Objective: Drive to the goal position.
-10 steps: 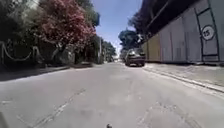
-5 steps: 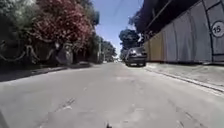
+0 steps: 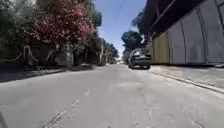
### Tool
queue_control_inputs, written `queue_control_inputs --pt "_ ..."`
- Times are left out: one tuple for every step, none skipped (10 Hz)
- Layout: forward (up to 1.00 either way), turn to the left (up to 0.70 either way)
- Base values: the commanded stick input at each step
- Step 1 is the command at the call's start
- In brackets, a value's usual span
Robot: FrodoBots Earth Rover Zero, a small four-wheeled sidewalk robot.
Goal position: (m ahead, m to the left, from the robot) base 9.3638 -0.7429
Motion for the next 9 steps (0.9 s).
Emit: queue_control_inputs --pt "1.00 0.00" --pt "1.00 0.00" --pt "1.00 0.00" --pt "1.00 -0.11" --pt "1.00 -0.29" --pt "1.00 -0.40" --pt "1.00 -0.33" --pt "1.00 0.00" --pt "1.00 0.00"
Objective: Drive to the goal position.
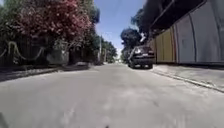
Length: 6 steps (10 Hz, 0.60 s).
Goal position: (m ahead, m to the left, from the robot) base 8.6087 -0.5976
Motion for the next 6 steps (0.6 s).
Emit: queue_control_inputs --pt "1.00 0.00" --pt "1.00 0.00" --pt "1.00 0.00" --pt "1.00 0.00" --pt "1.00 0.00" --pt "1.00 0.00"
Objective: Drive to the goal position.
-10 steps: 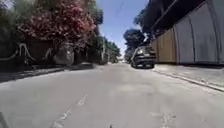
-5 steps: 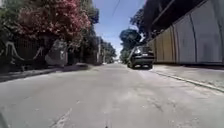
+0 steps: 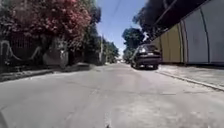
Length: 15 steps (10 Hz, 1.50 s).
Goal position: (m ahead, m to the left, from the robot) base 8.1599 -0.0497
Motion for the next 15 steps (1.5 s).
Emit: queue_control_inputs --pt "1.00 0.00" --pt "1.00 0.00" --pt "1.00 0.00" --pt "1.00 -0.09" --pt "1.00 -0.37" --pt "1.00 -0.40" --pt "1.00 -0.40" --pt "1.00 -0.40" --pt "1.00 -0.14" --pt "1.00 0.00" --pt "1.00 0.00" --pt "1.00 0.00" --pt "1.00 0.00" --pt "1.00 0.00" --pt "1.00 0.00"
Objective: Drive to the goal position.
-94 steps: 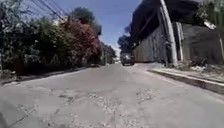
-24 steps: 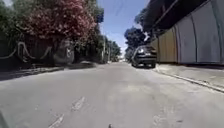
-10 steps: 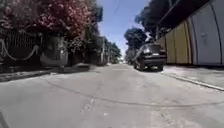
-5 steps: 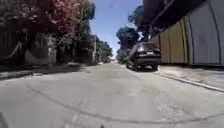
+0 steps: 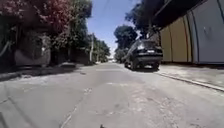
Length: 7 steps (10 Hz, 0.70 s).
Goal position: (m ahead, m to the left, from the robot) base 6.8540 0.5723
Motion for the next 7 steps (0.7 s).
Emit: queue_control_inputs --pt "1.00 0.00" --pt "1.00 0.00" --pt "1.00 0.00" --pt "1.00 0.00" --pt "1.00 0.00" --pt "1.00 0.00" --pt "1.00 0.00"
